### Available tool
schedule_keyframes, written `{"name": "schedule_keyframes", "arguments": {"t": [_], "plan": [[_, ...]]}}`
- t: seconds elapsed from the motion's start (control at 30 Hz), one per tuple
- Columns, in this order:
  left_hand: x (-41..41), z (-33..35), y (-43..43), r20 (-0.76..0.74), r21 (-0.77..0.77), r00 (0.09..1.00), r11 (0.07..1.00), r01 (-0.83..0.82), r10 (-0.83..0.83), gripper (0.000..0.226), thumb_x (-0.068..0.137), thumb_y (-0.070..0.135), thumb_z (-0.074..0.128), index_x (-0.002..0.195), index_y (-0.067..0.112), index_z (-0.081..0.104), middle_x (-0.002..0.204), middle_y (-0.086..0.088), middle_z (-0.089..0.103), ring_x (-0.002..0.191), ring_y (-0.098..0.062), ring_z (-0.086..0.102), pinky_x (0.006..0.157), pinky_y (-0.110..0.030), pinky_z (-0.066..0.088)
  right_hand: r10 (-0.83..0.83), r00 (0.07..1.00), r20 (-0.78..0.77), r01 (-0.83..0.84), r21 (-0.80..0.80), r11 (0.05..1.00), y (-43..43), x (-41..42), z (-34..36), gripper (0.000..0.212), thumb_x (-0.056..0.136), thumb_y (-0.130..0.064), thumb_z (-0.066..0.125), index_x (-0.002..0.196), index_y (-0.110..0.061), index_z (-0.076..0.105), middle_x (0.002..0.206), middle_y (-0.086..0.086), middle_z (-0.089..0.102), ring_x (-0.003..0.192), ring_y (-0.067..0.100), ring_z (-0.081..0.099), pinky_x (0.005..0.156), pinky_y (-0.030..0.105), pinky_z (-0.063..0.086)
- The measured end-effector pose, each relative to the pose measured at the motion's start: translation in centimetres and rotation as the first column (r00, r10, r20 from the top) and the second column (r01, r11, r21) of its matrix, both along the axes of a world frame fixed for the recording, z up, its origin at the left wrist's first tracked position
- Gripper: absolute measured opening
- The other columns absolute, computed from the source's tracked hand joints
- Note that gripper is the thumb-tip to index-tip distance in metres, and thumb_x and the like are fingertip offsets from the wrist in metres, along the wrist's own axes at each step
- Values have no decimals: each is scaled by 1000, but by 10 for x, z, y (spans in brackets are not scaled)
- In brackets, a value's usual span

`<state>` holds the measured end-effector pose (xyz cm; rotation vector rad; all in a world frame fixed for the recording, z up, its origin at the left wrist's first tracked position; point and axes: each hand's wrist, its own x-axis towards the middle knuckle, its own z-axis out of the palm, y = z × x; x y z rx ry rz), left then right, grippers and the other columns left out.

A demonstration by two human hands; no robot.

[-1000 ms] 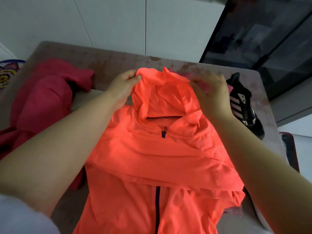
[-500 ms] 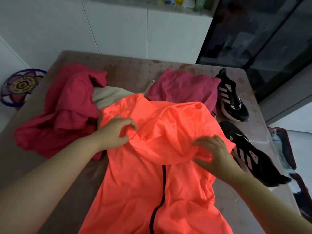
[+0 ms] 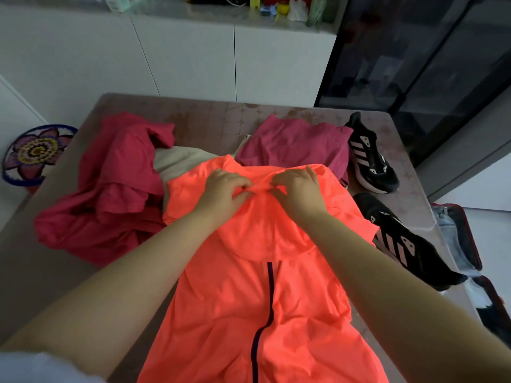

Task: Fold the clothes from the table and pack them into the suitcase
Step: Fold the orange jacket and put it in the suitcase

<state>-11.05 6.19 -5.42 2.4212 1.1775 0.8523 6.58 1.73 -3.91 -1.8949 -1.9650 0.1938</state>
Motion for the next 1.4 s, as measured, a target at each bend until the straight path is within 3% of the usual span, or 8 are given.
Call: {"name": "schedule_keyframes", "arguments": {"t": [0.17, 0.4, 0.57, 0.8, 0.93, 1.07, 1.23, 1.4], "plan": [[10, 62, 30, 336, -113, 940, 993, -18, 55, 22, 82, 17, 57, 93, 0, 66, 86, 2, 61, 80, 4, 50, 72, -7, 36, -29, 987, -156, 57, 178, 982, 28, 15, 70, 23, 89, -15, 56, 108, -13, 68, 104, 9, 70, 96, 30, 63, 83, 40, 48], [8, 95, 38, 470, -85, 882, 993, 82, -33, 18, 80, 4, 58, 93, 17, 59, 85, 15, 60, 79, 10, 56, 77, -14, 44, 157, 963, -217, -55, 411, 910, 17, 10, 124, 25, 78, -8, 56, 96, -11, 72, 93, 0, 72, 84, 16, 64, 77, 26, 46], [-22, 25, -23, 181, -243, 966, 943, 228, -186, 40, 67, -12, 60, 103, 5, 65, 93, 5, 64, 86, 18, 53, 82, 2, 35, 316, 949, 7, -302, 320, 898, -65, 5, 26, 16, 80, -14, 59, 87, -12, 73, 81, 5, 71, 67, 27, 66, 68, 37, 50], [-59, -32, -77, -304, -295, 825, 870, 395, -477, 38, 83, 36, 55, 115, 18, 63, 107, 0, 65, 101, -11, 54, 90, -21, 38, 452, 880, 146, -460, 32, 887, -139, -11, -45, 31, 78, -41, 50, 92, -25, 72, 92, -7, 70, 82, 11, 67, 87, 43, 54], [-52, -31, -79, -381, 14, 860, 928, 372, -339, 49, 89, 41, 41, 128, 16, 55, 123, -4, 59, 117, -15, 45, 109, -32, 28, 226, 959, 172, -203, -142, 969, -134, -16, -39, 59, 84, -50, 37, 135, -21, 46, 138, 9, 51, 122, 27, 53, 104, 48, 31], [-35, -38, -86, -706, -192, 670, 973, 131, -229, 59, 95, 51, 18, 150, 28, 13, 158, 3, 10, 146, -20, 4, 114, -43, -10, 229, 943, 242, -90, -477, 874, -135, -10, -50, 74, 86, -62, 9, 151, -29, 4, 160, 1, 2, 147, 23, 4, 115, 42, -6], [-46, -34, -64, -532, -28, 823, 975, 219, -200, 58, 84, 43, 31, 127, 15, 56, 123, -11, 61, 113, -28, 59, 105, -60, 17, 188, 969, 160, -110, -403, 909, -130, 11, -39, 64, 97, -44, 42, 151, -31, 9, 159, -4, 7, 146, 19, 8, 115, 45, -7], [-50, -9, -15, -439, -34, 899, 999, -4, -12, 50, 92, 30, 53, 139, 17, 42, 138, -9, 48, 129, -29, 43, 114, -48, 6, 6, 997, 83, 14, -234, 972, -92, 36, -17, 61, 92, -40, 55, 146, -23, 31, 155, 4, 24, 142, 26, 20, 116, 46, 1]]}}
